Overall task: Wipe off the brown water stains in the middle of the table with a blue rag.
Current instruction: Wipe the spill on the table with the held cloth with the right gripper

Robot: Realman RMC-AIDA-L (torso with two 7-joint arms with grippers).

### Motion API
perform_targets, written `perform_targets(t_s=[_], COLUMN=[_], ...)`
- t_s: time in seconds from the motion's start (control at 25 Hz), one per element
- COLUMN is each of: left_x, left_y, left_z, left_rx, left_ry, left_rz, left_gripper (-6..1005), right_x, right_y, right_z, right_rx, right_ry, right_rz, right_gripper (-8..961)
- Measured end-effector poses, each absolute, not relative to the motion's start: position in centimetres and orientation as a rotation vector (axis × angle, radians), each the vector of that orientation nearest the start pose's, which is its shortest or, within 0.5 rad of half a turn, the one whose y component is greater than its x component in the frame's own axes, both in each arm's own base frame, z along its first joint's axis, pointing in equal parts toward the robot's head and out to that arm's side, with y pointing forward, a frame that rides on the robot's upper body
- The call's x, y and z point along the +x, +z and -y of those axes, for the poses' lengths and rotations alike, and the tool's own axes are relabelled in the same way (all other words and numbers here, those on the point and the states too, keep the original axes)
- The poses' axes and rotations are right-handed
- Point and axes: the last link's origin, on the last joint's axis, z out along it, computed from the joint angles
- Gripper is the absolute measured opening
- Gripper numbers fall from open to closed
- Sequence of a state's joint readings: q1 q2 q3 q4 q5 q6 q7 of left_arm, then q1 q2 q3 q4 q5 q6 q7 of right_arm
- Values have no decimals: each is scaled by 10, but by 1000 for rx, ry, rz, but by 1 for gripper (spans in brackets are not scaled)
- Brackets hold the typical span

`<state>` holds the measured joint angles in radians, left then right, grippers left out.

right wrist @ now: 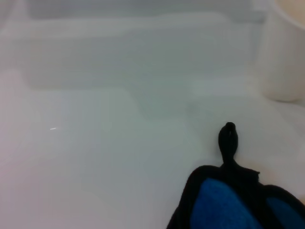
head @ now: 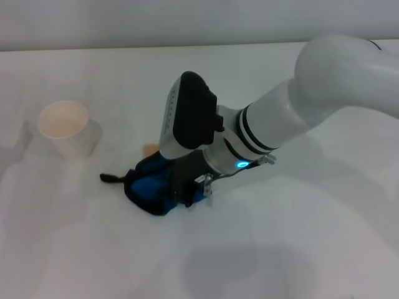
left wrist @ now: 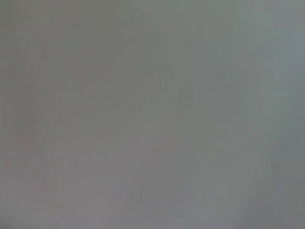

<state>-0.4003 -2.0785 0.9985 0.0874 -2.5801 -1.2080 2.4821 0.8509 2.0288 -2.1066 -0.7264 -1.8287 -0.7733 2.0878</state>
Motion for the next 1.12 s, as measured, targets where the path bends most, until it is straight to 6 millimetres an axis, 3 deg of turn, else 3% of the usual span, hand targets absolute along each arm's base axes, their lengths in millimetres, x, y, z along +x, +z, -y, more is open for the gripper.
perform_targets(t_s=[0.48, 0.92, 1.12], left_x=[-354, -355, -353], left_y=[6, 7, 7], left_z=[-315, -315, -317], left_rx=[-1564, -1565, -1567], left_ry=[-926, -926, -928], left_rz=[842, 840, 837], left_gripper=[877, 876, 876], right_x=[180, 206, 204], right_y=[-137, -112, -111], right_z=[-377, -403, -405], right_rx=[-2811, -2653, -2643], right_ry=[-247, -187, -166], right_rz=[-400, -617, -637], right_gripper=[85, 88, 89])
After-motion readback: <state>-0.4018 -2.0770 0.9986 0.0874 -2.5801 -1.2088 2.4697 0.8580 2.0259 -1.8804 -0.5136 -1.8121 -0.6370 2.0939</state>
